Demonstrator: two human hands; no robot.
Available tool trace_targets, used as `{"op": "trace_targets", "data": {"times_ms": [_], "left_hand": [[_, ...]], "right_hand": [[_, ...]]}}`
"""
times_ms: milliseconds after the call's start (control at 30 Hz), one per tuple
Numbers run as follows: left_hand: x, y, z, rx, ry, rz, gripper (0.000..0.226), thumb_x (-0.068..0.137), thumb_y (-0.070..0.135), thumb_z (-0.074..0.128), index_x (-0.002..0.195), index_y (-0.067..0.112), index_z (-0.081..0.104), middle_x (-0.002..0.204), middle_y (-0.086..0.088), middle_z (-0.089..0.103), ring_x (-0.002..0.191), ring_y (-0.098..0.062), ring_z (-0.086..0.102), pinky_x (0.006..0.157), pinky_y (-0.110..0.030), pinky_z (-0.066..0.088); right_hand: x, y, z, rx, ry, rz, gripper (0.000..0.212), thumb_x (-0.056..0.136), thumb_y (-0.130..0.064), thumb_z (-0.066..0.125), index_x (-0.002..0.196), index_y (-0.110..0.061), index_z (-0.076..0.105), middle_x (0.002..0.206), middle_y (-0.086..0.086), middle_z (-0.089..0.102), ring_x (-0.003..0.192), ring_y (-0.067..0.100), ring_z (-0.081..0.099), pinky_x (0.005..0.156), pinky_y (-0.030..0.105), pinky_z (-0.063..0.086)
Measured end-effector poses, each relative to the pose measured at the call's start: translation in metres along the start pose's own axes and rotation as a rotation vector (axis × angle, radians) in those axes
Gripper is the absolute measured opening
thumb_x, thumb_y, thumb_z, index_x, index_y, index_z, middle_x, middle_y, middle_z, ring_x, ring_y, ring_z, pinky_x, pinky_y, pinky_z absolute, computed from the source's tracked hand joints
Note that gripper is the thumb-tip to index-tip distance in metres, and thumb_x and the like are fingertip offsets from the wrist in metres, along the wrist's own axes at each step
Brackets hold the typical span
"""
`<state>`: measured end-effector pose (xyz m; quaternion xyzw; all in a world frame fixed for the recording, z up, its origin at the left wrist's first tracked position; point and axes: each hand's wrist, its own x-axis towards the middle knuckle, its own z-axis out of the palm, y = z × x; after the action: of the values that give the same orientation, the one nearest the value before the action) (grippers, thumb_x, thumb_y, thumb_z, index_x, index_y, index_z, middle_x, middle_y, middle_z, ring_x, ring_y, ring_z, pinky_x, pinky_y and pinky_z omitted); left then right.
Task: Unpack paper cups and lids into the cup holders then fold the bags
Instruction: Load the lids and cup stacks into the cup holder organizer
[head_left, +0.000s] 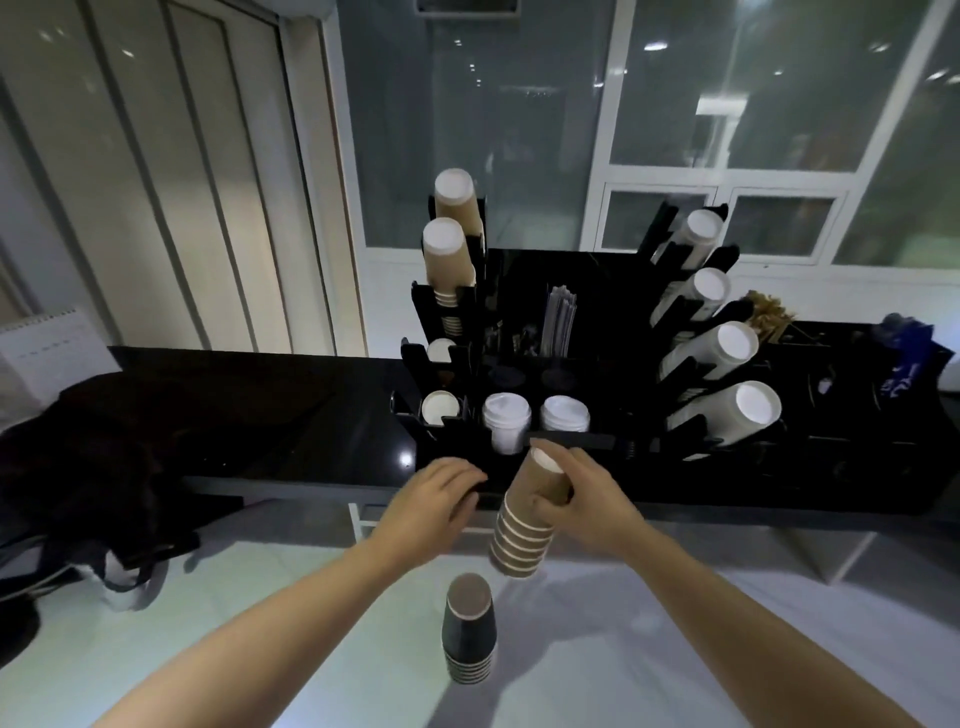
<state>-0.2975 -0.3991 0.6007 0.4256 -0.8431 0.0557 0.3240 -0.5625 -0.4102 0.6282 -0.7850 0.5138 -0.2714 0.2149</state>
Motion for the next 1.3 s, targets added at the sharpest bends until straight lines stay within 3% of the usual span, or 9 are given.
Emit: {"op": "trace_targets", "data": {"times_ms": [167, 300, 367, 633, 767, 933, 1133, 1300], "left_hand": [[0.058, -0.028, -0.062, 0.074, 0.217, 0.112, 0.024, 0.097, 0.014, 0.062, 0.118, 0.006, 0.070, 0.117, -0.006, 0.068, 0.111, -0.022, 0.062, 0.099, -0.034, 0.050], [0.084, -0.053, -0.097, 0.123, 0.265, 0.055, 0.029, 0.100, 0.017, 0.053, 0.121, 0.005, 0.068, 0.119, -0.007, 0.067, 0.112, -0.023, 0.060, 0.099, -0.034, 0.050], [0.092, -0.068, -0.109, 0.127, 0.258, -0.014, 0.027, 0.099, 0.014, 0.054, 0.122, 0.008, 0.067, 0.121, -0.005, 0.066, 0.113, -0.022, 0.059, 0.097, -0.037, 0.051], [0.106, -0.112, -0.111, 0.118, 0.128, -0.144, 0.035, 0.100, 0.019, 0.054, 0.133, 0.016, 0.062, 0.137, 0.000, 0.058, 0.127, -0.020, 0.053, 0.101, -0.036, 0.049], [0.102, -0.125, -0.098, 0.124, 0.048, -0.138, 0.044, 0.098, 0.019, 0.055, 0.143, 0.016, 0.056, 0.147, -0.005, 0.053, 0.133, -0.024, 0.051, 0.108, -0.038, 0.046], [0.098, -0.146, -0.080, 0.119, -0.028, -0.122, 0.054, 0.100, 0.025, 0.050, 0.153, 0.016, 0.043, 0.158, 0.001, 0.041, 0.144, -0.018, 0.039, 0.113, -0.037, 0.042], [0.097, -0.160, -0.065, 0.082, 0.021, -0.067, 0.055, 0.096, 0.020, 0.055, 0.150, 0.012, 0.046, 0.156, -0.002, 0.043, 0.141, -0.020, 0.043, 0.111, -0.037, 0.044], [0.091, -0.166, -0.056, 0.037, 0.035, -0.063, 0.059, 0.099, 0.023, 0.049, 0.156, 0.016, 0.037, 0.162, 0.004, 0.032, 0.145, -0.013, 0.035, 0.117, -0.025, 0.031]], "right_hand": [[0.052, -0.065, -0.076, 0.022, 0.127, -0.169, 0.073, 0.076, -0.060, 0.063, 0.142, -0.058, 0.033, 0.122, -0.009, 0.054, 0.103, 0.009, 0.057, 0.081, 0.023, 0.050], [0.089, -0.105, -0.113, 0.054, 0.264, -0.244, 0.071, 0.076, -0.054, 0.068, 0.142, -0.051, 0.041, 0.118, -0.009, 0.060, 0.081, -0.009, 0.057, 0.066, 0.007, 0.044], [0.109, -0.119, -0.124, 0.036, 0.338, -0.248, 0.070, 0.078, -0.048, 0.072, 0.141, -0.049, 0.042, 0.112, -0.007, 0.061, 0.078, -0.006, 0.056, 0.066, 0.005, 0.040], [0.180, -0.148, -0.111, 0.066, 0.426, -0.277, 0.070, 0.079, -0.042, 0.076, 0.140, -0.046, 0.043, 0.128, -0.010, 0.055, 0.116, 0.007, 0.052, 0.094, 0.023, 0.043], [0.205, -0.154, -0.090, 0.009, 0.403, -0.279, 0.072, 0.081, -0.043, 0.075, 0.142, -0.048, 0.037, 0.129, -0.004, 0.053, 0.115, 0.011, 0.050, 0.092, 0.027, 0.040], [0.224, -0.149, -0.063, -0.116, 0.299, -0.280, 0.072, 0.083, -0.040, 0.074, 0.143, -0.049, 0.035, 0.128, -0.002, 0.048, 0.111, 0.018, 0.052, 0.088, 0.029, 0.042], [0.242, -0.133, -0.030, -0.214, 0.226, -0.248, 0.074, 0.083, -0.035, 0.076, 0.142, -0.049, 0.034, 0.129, -0.003, 0.045, 0.108, 0.019, 0.053, 0.090, 0.028, 0.045], [0.252, -0.117, -0.006, -0.282, 0.150, -0.233, 0.077, 0.080, -0.028, 0.079, 0.143, -0.044, 0.038, 0.140, -0.005, 0.042, 0.121, 0.021, 0.049, 0.098, 0.032, 0.046]]}}
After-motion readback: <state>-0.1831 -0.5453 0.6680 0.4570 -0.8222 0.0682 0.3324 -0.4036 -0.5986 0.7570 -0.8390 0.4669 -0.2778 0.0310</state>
